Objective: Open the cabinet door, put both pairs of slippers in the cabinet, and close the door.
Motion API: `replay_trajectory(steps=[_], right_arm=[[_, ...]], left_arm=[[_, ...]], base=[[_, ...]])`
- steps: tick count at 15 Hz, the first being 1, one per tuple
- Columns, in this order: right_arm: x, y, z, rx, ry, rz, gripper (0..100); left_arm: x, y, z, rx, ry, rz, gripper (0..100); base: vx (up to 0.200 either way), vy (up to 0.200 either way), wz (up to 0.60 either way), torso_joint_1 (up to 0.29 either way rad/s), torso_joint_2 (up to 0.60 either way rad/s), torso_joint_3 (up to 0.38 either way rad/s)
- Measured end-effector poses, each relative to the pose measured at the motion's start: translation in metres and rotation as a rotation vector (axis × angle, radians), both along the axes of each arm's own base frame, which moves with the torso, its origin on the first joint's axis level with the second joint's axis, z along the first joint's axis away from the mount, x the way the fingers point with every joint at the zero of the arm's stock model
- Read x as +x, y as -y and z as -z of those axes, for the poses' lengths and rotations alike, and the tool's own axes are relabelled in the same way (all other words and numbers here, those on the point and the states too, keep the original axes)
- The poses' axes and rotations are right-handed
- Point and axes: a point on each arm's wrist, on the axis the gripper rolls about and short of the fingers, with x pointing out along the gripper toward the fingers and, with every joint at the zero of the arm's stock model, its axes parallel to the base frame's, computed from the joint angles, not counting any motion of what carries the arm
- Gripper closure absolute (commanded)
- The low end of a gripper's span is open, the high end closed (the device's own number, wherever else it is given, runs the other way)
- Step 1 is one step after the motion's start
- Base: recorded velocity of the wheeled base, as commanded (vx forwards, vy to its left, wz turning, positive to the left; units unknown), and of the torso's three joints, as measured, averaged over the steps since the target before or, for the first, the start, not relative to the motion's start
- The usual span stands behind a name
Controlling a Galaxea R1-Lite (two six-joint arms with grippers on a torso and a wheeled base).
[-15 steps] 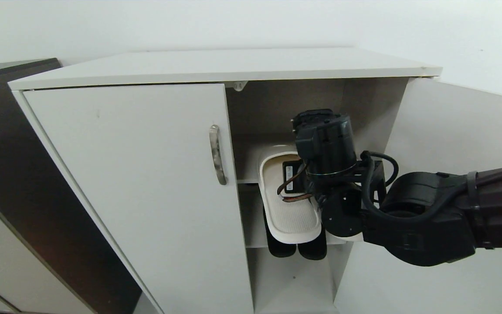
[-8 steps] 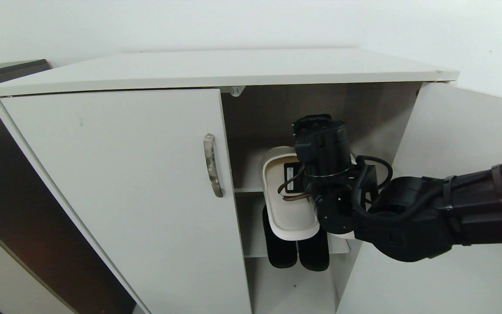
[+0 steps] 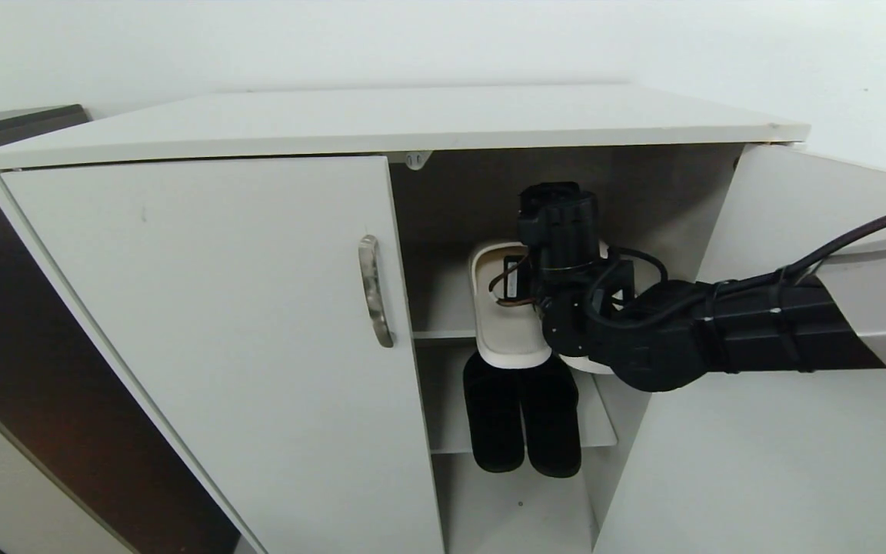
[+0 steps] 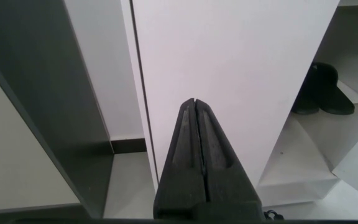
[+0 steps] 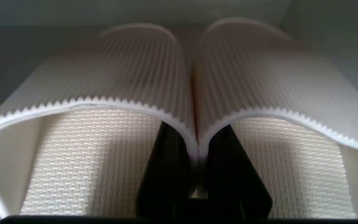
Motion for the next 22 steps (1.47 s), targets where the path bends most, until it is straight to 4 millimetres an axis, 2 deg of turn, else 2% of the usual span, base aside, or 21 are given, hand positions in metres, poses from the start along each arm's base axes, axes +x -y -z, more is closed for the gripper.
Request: replay_trajectory(steps=[7, 16, 17, 22], right_arm=[[0.014, -0.003, -0.007, -0.011, -0.011, 0.008, 100], [0.024, -0.008, 0.009, -0.024, -0.032, 0.01, 100], [0.025, -0.008, 0.009, -0.024, -0.033, 0.011, 0], [0.02, -0.011, 0.011, -0.029, -0.037, 0.005, 0]], left_arm=[[0.0, 0.0, 0.0, 0.0, 0.0, -0.001, 100], [0.0, 0.0, 0.0, 0.0, 0.0, -0.001, 100], [0.0, 0.0, 0.0, 0.0, 0.0, -0.001, 100], [0.0, 0.0, 0.0, -0.001, 0.0, -0.002, 100]], base=[[0.0, 0.0, 0.0, 0.0, 0.0, 0.0], [0.0, 0.0, 0.0, 0.0, 0.0, 0.0], [0.0, 0.0, 0.0, 0.0, 0.0, 0.0], [0.0, 0.0, 0.0, 0.0, 0.0, 0.0]])
